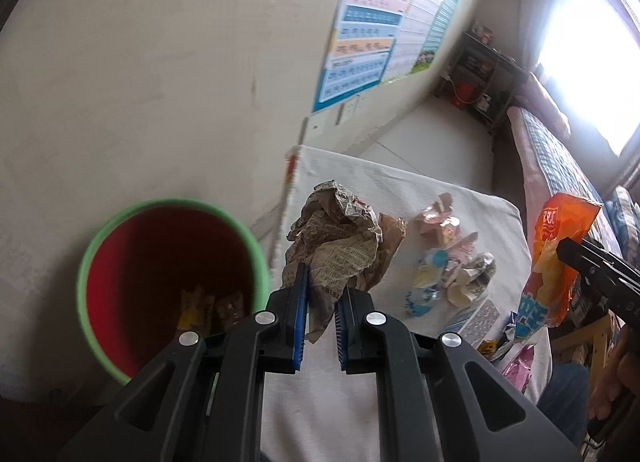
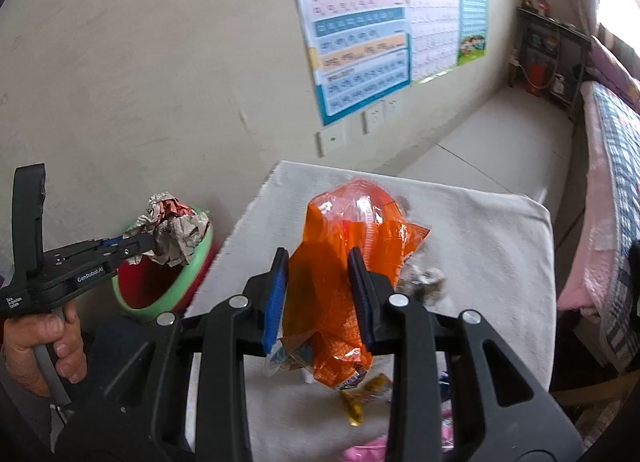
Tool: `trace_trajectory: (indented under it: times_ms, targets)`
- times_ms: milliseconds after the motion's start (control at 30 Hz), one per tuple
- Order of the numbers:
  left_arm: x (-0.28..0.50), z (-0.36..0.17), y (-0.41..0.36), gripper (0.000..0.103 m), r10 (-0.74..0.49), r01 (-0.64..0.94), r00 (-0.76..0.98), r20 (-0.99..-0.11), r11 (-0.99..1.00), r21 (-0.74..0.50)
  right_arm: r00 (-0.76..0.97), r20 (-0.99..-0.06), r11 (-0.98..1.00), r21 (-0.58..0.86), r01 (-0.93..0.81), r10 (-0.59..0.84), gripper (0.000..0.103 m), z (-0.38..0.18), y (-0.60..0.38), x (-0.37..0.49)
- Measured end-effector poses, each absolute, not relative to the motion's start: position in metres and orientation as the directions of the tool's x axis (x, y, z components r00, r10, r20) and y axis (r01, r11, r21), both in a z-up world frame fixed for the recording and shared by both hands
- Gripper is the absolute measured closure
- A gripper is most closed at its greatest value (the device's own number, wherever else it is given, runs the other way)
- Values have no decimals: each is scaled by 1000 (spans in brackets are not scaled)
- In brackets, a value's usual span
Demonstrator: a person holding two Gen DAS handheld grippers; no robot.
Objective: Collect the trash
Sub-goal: 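Carry the crumpled paper and orange bag toward the red bucket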
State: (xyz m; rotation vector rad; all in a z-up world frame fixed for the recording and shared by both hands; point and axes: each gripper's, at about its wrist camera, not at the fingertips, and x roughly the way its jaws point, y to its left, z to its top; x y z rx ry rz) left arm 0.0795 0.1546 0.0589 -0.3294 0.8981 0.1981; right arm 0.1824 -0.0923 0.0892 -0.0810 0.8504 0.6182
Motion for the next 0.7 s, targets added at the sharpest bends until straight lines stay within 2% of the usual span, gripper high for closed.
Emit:
trace_trajectory:
  times_ms: [433, 700]
  targets:
    - [29, 63, 224, 93, 103, -416, 615, -782, 885, -209, 415, -712, 720, 180, -670, 565, 73, 105, 11, 159]
    - [6, 50, 270, 93, 131, -488, 596, -792, 842, -228, 308, -712, 613, 216, -760, 632, 73, 102, 88, 146]
